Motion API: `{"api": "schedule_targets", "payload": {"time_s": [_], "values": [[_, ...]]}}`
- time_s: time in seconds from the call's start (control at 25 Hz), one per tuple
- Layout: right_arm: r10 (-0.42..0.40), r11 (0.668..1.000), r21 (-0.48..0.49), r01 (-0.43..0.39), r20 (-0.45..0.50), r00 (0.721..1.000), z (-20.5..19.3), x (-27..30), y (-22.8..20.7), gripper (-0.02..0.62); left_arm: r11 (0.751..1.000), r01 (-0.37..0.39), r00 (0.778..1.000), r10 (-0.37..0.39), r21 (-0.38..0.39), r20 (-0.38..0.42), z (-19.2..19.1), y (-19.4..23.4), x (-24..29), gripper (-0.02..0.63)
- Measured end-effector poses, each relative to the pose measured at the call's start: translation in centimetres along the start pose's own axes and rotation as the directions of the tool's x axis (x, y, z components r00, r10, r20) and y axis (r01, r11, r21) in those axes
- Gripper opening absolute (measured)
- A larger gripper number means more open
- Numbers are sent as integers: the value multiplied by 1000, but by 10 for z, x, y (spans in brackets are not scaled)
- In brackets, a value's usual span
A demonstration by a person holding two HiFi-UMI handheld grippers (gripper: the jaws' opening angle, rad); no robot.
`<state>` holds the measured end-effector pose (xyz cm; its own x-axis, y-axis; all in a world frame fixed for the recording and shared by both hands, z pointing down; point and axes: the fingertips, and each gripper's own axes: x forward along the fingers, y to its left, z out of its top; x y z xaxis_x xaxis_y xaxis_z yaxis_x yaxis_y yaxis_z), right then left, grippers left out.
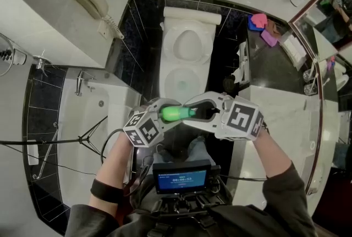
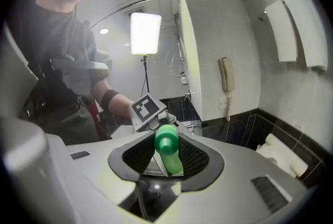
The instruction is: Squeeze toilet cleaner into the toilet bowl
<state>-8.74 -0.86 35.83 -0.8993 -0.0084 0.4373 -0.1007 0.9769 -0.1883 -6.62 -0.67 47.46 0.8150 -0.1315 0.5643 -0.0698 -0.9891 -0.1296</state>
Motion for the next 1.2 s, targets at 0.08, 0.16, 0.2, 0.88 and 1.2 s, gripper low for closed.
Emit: {"api": "schedule_targets", "payload": {"time_s": [0.08, 0.16, 0.2, 0.88, 1.2], "values": [[5, 992, 128, -10, 34, 999, -6, -1, -5, 160, 1000, -25, 1000, 25, 11, -5, 0, 2, 1, 179], [21, 975, 221, -36, 72, 997, -8, -4, -8, 161, 999, -32, 999, 32, 15, -9, 1, 2, 3, 179], [28, 969, 241, -48, 85, 996, -9, -5, -7, 158, 1000, -28, 1000, 28, 15, -10, 2, 1, 4, 179], [-11, 689, 714, -124, 180, 984, -23, -13, -19, 153, 987, -107, 990, 117, 120, -76, -3, 14, 14, 179], [-28, 623, 761, -181, 253, 967, -27, -12, -23, 176, 992, -84, 995, 88, 96, -45, 0, 13, 19, 179]]}}
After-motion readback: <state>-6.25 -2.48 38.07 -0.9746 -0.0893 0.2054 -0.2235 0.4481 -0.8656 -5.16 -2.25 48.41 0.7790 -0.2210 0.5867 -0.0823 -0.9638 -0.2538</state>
